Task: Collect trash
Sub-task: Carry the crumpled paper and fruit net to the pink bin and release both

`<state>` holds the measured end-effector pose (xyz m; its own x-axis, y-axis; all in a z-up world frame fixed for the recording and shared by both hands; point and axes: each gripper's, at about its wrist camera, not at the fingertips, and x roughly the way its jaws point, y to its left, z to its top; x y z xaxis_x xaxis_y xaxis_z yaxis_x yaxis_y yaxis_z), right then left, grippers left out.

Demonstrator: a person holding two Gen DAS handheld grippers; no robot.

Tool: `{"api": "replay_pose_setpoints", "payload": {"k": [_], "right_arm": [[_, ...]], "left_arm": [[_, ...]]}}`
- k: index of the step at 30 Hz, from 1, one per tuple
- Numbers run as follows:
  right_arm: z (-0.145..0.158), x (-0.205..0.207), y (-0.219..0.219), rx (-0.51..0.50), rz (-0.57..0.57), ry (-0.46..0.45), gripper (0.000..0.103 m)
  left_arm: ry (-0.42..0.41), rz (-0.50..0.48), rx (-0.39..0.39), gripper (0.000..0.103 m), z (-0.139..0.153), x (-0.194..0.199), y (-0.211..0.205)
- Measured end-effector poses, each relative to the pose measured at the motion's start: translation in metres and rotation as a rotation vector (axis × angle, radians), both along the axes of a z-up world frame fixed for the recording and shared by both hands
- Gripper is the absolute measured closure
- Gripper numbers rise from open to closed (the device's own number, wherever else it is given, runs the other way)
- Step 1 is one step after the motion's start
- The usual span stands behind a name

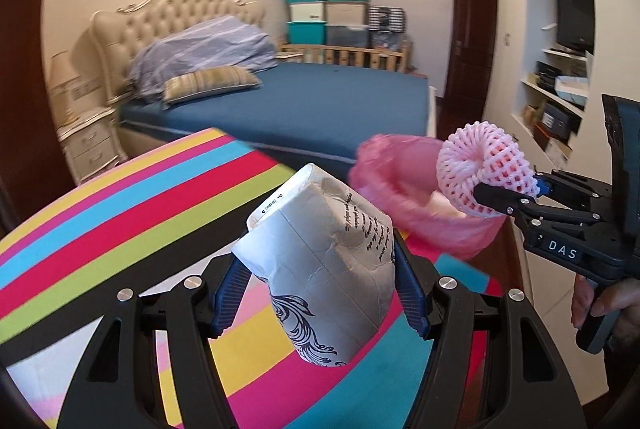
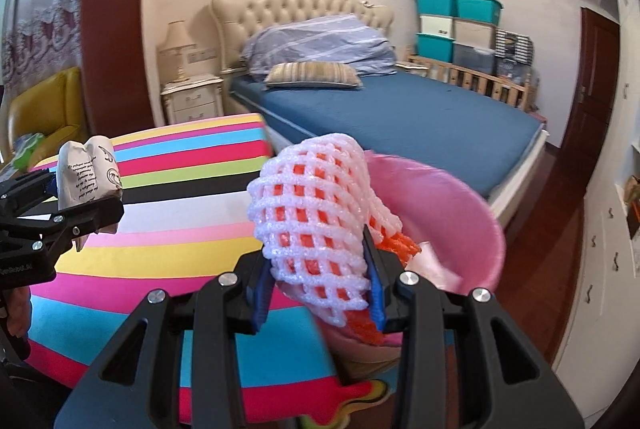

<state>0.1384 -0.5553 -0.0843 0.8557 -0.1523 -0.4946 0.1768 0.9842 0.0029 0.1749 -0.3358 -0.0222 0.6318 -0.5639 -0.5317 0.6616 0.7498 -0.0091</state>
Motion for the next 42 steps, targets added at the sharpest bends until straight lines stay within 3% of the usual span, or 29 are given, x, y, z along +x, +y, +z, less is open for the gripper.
{"api": "replay_pose_setpoints", "payload": {"k": [9, 17, 26, 42], "right_arm": [[-0.007, 0.000, -0.060, -0.011, -0.071, 0.005, 0.065], [-0.014, 0.013, -0.097, 0.014, -0.094, 0.030, 0.065], [-0.011, 0.036, -0.111, 0.014, -0.085, 0.032, 0.064], [-0.015, 0.033, -0.126, 0.016, -0.048, 0.035, 0.062]], "left_arm": [[-0.010, -0.141, 0.013, 0.042, 0.004, 0.010, -0.078], [0.015, -0.184, 0.004, 0.042, -0.004, 0.025, -0.123], [0.056, -0.183, -0.004, 0.042, -0.014, 0.049, -0.145], [0.109, -0.166, -0.052, 0.042, -0.017, 0.072, -0.156]]}}
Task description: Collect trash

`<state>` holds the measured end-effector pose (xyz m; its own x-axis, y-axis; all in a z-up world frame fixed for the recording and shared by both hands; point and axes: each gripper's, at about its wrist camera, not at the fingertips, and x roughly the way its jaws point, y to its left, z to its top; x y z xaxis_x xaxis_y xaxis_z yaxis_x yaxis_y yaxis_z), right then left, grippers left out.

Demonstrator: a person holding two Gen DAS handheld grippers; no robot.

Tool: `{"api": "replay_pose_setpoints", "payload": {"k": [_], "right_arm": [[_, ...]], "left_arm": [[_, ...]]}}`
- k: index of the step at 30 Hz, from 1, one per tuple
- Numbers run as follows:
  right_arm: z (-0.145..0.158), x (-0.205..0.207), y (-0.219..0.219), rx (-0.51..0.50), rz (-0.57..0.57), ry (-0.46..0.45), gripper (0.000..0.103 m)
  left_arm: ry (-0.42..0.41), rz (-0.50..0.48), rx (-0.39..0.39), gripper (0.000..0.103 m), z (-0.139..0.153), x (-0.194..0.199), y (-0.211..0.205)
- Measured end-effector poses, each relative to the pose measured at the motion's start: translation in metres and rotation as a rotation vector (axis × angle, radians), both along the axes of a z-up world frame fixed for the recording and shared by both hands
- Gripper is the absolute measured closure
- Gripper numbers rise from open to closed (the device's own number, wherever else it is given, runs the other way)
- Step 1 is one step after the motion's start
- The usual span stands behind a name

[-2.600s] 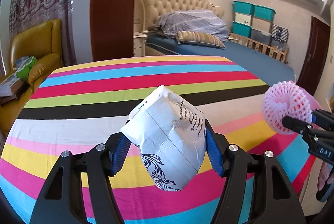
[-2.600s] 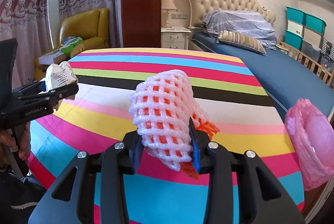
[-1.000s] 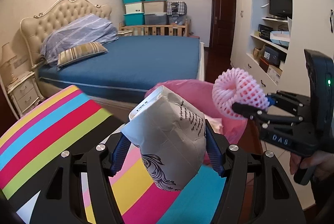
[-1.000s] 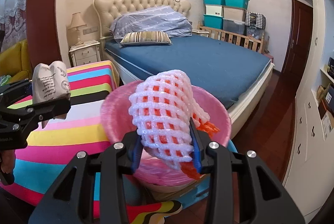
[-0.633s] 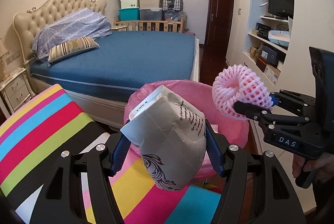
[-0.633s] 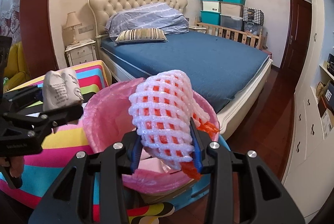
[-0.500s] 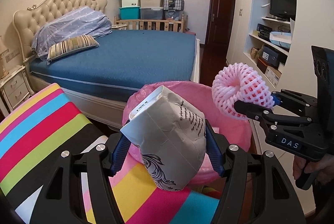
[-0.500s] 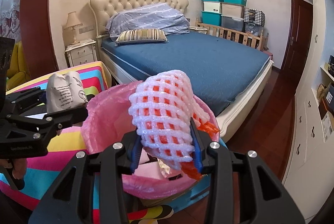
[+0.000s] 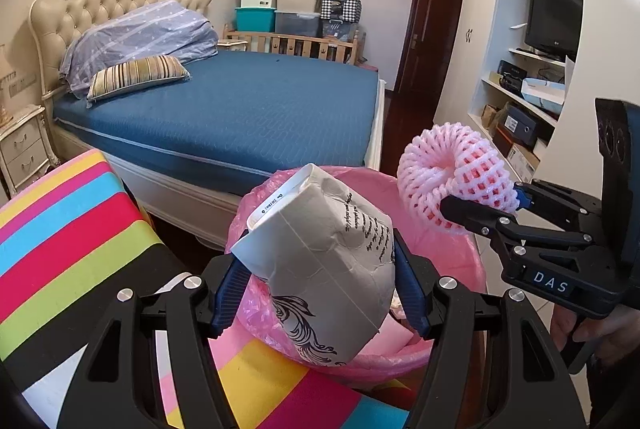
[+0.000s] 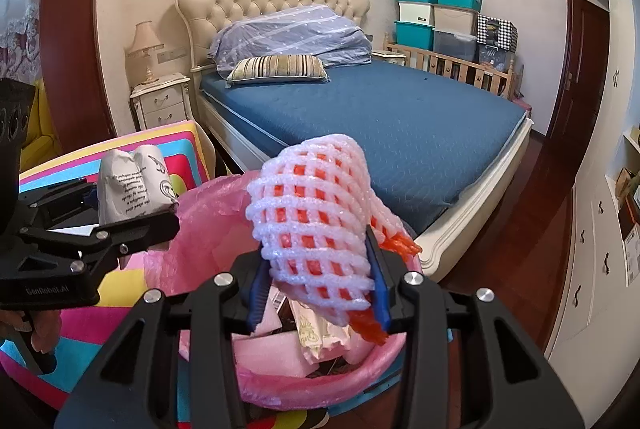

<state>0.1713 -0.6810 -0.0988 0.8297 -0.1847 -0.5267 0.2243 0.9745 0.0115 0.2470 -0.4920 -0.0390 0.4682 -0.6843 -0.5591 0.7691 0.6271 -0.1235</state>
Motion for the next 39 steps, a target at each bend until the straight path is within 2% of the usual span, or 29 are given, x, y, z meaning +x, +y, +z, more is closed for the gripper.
{"api": "replay_pose_setpoints", "payload": {"k": [2, 4, 5, 6, 8, 13, 14, 18, 19, 22, 25, 27, 29, 33, 39], "right_arm": [[-0.002, 0.001, -0.001, 0.002, 0.004, 0.002, 0.059], [-0.002, 0.006, -0.001, 0.002, 0.019, -0.002, 0.048], [-0.004, 0.007, -0.001, -0.001, 0.028, -0.006, 0.039], [-0.004, 0.008, -0.002, -0.001, 0.025, -0.007, 0.037], [-0.004, 0.009, -0.005, 0.014, 0.020, -0.002, 0.037], [0.010, 0.001, -0.009, 0.041, 0.003, -0.053, 0.034], [0.014, -0.001, -0.009, 0.041, 0.002, -0.061, 0.034], [0.039, -0.013, 0.001, 0.008, -0.007, -0.094, 0.034], [0.046, -0.019, 0.006, -0.002, -0.008, -0.103, 0.034], [0.068, -0.035, 0.022, -0.045, -0.037, -0.119, 0.023], [0.084, -0.060, 0.042, -0.096, -0.071, -0.135, 0.013], [0.091, -0.077, 0.054, -0.106, -0.110, -0.140, 0.006], [0.095, -0.094, 0.062, -0.099, -0.140, -0.148, 0.005], [0.085, -0.126, 0.080, -0.068, -0.189, -0.141, 0.005], [0.048, -0.152, 0.098, -0.005, -0.198, -0.078, 0.005]], "left_arm": [[0.001, -0.002, 0.004, 0.041, -0.002, 0.001, 0.000], [-0.002, 0.011, 0.011, 0.041, -0.004, 0.004, 0.001], [-0.002, 0.024, 0.016, 0.034, -0.005, 0.006, 0.002], [-0.002, 0.030, 0.014, 0.029, -0.004, 0.008, 0.003], [-0.008, 0.049, 0.002, 0.019, -0.002, 0.010, 0.009], [-0.034, 0.092, -0.022, 0.018, 0.010, 0.016, 0.026], [-0.039, 0.101, -0.027, 0.011, 0.014, 0.017, 0.029], [-0.080, 0.132, -0.032, 0.011, 0.029, 0.014, 0.044], [-0.099, 0.142, -0.025, 0.011, 0.034, 0.012, 0.048], [-0.181, 0.158, 0.018, 0.007, 0.051, 0.001, 0.054], [-0.284, 0.181, -0.003, 0.007, 0.069, -0.019, 0.068], [-0.313, 0.198, -0.020, 0.007, 0.077, -0.031, 0.079], [-0.331, 0.212, -0.030, 0.007, 0.083, -0.044, 0.088], [-0.322, 0.235, -0.042, 0.007, 0.086, -0.066, 0.112], [-0.323, 0.235, 0.023, 0.007, 0.068, -0.104, 0.127]]}}
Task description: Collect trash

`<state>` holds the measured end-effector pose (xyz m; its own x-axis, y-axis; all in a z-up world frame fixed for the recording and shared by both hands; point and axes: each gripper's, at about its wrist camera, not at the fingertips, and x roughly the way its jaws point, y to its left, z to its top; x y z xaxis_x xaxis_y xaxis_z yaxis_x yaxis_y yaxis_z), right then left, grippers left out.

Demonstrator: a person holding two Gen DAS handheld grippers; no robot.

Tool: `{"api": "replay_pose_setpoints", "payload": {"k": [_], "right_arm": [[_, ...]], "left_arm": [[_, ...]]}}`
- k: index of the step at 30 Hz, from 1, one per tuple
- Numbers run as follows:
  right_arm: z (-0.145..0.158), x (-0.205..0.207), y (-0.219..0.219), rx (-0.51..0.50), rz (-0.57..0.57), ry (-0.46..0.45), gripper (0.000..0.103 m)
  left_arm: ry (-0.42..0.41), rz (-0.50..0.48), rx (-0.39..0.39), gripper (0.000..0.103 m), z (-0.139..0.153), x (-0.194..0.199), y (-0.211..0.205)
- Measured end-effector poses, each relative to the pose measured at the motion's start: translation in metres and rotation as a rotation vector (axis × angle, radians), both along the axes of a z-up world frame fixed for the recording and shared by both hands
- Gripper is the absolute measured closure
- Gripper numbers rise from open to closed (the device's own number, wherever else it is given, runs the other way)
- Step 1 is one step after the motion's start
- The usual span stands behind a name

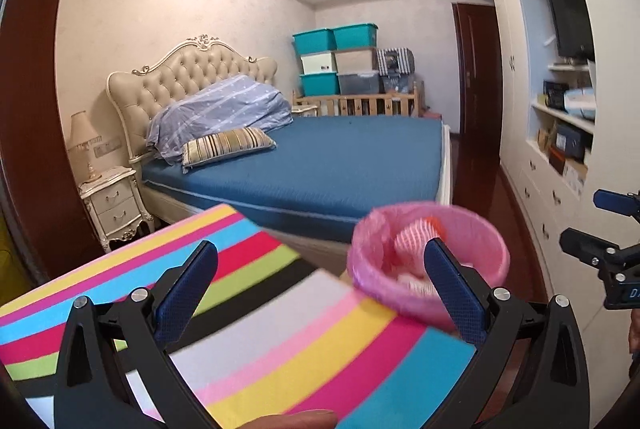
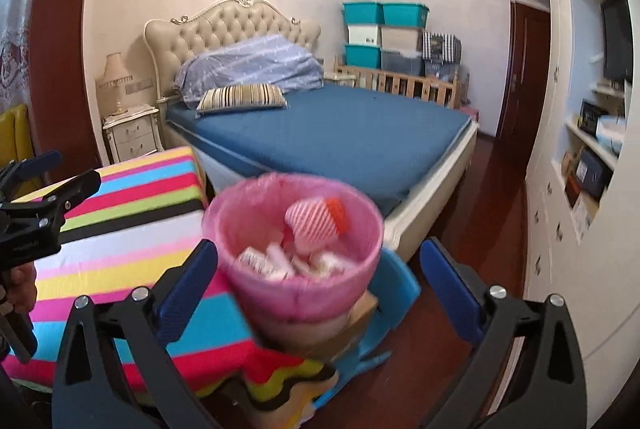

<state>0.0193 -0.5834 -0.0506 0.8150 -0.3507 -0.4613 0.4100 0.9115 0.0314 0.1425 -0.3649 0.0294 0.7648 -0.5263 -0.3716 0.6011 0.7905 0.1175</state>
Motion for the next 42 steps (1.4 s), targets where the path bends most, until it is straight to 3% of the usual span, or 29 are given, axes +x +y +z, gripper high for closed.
{"api": "replay_pose_setpoints", "payload": {"k": [7, 10, 17, 25, 42], "right_arm": [[-0.045, -0.019, 0.004, 0.091, 0.047, 0.042, 0.005], [-0.050, -0.020, 0.003, 0.088, 0.037, 0.041, 0.005], [-0.048, -0.017, 0.004, 0.062, 0.049, 0.039, 0.005], [-0.044, -0.016, 0.003, 0.063, 0.056, 0.019, 0.005], [-0.044, -0.012, 0.009, 0.030, 0.064, 0.024, 0.005]], "left_arm": [[0.089, -0.010, 0.034, 0.007, -0.034, -0.022, 0.010], [0.084, -0.027, 0.074, 0.007, -0.046, -0.032, 0.009], [0.108, -0.066, 0.076, 0.007, -0.059, -0.040, 0.003], [0.078, -0.094, 0.061, 0.007, -0.057, -0.051, 0.001], [0.086, -0.084, 0.046, 0.007, -0.054, -0.048, 0.007]]}}
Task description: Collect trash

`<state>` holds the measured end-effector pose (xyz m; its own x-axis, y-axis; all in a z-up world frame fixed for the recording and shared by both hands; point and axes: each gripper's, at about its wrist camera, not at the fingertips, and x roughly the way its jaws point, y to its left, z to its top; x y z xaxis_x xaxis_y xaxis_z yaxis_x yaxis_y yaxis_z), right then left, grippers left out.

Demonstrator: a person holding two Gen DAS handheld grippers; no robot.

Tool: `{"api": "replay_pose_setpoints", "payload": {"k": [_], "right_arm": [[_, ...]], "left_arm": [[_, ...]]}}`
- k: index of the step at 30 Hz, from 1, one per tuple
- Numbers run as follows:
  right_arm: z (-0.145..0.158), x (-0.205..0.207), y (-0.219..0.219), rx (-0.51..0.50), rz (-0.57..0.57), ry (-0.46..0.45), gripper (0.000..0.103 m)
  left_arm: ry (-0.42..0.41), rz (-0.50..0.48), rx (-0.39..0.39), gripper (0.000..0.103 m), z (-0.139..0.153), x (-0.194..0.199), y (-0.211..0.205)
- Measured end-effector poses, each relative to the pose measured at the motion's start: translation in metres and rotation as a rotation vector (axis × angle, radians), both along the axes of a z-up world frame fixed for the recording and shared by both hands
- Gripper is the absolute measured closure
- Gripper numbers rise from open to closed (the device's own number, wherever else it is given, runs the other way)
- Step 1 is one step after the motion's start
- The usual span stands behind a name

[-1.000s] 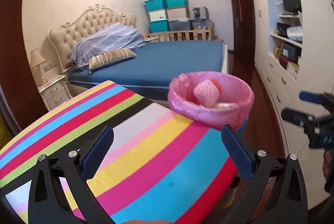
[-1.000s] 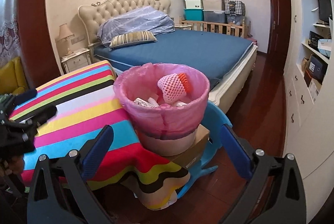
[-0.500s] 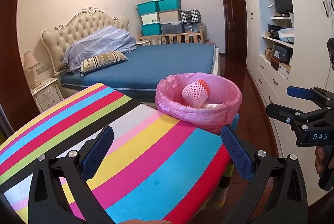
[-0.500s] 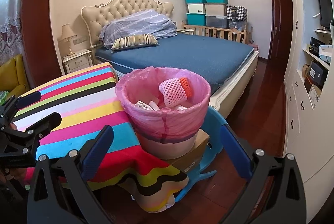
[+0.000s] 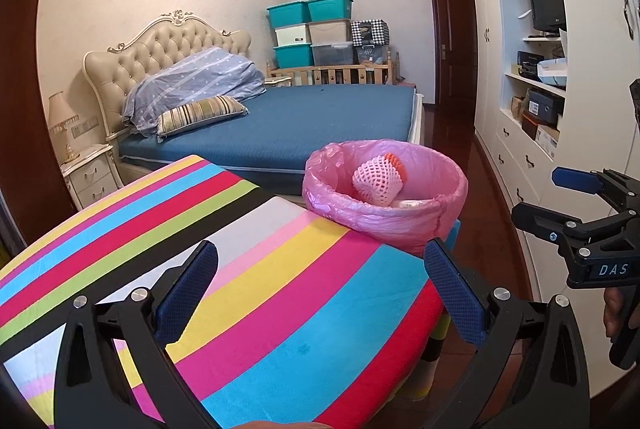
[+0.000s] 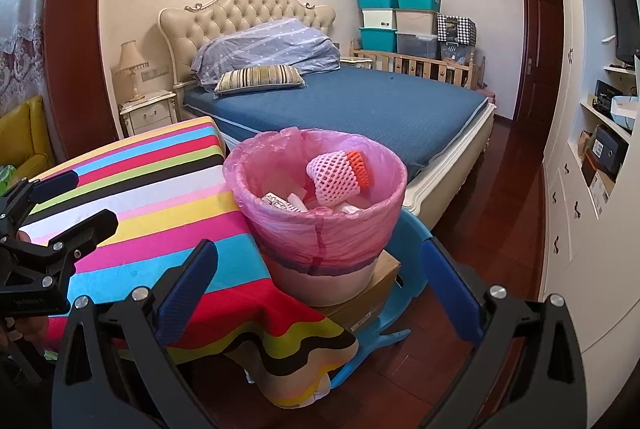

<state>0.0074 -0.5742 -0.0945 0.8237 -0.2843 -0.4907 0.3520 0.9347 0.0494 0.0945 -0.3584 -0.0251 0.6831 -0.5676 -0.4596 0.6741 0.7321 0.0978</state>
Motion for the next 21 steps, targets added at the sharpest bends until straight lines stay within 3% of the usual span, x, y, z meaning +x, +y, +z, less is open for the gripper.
{"api": "replay_pose_setpoints", "payload": {"k": [21], "right_arm": [[-0.0013, -0.0003, -0.0019, -0.004, -0.006, -0.002, 0.005]], "left_arm": [[0.018, 0.005, -0.009, 0.007, -0.0070, -0.0004, -0.0015]]}}
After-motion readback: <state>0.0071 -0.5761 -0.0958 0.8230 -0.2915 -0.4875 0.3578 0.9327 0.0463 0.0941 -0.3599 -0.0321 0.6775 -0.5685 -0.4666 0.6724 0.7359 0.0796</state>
